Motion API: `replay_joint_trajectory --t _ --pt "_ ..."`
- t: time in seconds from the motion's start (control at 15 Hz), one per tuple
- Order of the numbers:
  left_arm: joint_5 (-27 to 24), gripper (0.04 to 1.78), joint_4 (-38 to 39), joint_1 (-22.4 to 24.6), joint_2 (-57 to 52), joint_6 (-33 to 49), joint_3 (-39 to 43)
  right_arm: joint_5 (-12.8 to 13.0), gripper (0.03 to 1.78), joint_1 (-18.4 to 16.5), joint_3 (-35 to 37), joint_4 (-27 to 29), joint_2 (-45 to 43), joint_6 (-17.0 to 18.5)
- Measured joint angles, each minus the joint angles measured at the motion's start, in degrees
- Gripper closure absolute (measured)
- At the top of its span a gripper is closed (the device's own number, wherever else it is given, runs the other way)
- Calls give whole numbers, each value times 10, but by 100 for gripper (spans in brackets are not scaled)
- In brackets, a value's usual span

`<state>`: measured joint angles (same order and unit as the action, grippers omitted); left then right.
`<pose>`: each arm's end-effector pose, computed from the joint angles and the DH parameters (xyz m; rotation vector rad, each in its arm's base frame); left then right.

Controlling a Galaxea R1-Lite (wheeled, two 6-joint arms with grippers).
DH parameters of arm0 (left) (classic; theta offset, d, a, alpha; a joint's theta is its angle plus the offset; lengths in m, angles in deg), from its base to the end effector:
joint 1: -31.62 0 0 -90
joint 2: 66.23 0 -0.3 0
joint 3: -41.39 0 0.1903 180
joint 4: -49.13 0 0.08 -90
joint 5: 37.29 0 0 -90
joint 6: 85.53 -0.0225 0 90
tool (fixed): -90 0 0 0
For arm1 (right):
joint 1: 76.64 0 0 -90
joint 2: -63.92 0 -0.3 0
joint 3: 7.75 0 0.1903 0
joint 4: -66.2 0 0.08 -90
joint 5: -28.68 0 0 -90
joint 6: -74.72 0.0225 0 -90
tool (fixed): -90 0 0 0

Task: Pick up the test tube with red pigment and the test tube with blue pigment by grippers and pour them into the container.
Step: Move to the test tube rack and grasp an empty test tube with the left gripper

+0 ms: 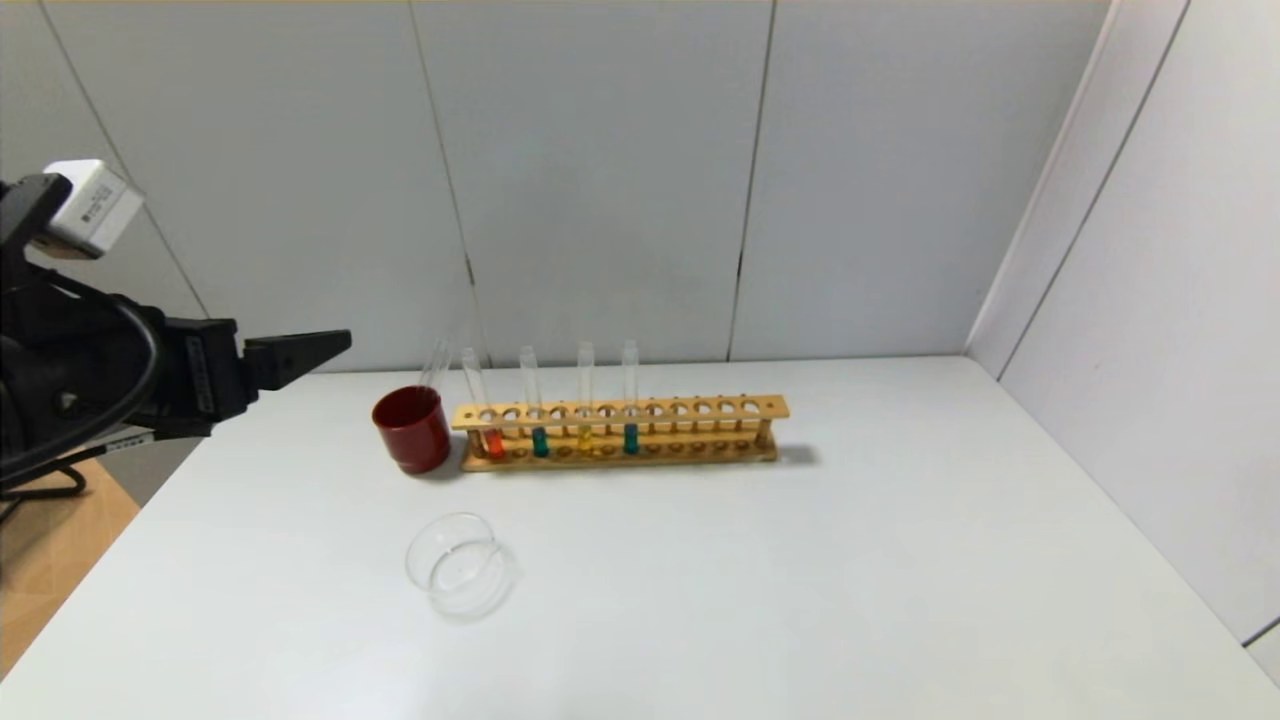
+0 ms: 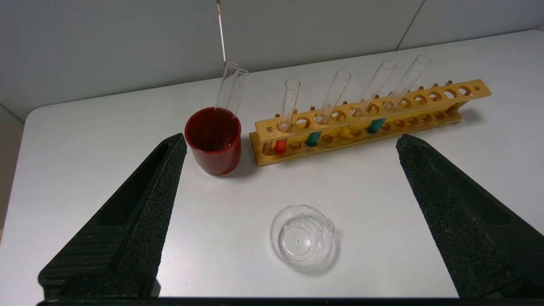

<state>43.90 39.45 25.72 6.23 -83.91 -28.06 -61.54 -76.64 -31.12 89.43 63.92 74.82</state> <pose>0.1980 -0.0239 0.2536 -0.0336 0.2256 -0.2525 -0.0228 0.0001 0.0757 0.0017 -0.0024 0.0038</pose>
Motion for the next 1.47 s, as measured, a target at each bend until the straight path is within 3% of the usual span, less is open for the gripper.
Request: replay_joint_trajectory --t 0.6,1.13,1.47 --pt "1 8 281 -16 175 5 93 0 6 0 0 0 0 0" --pt "2 8 380 -44 307 14 85 0 6 0 0 0 0 0" --pt "9 8 384 -44 370 15 43 0 6 0 0 0 0 0"
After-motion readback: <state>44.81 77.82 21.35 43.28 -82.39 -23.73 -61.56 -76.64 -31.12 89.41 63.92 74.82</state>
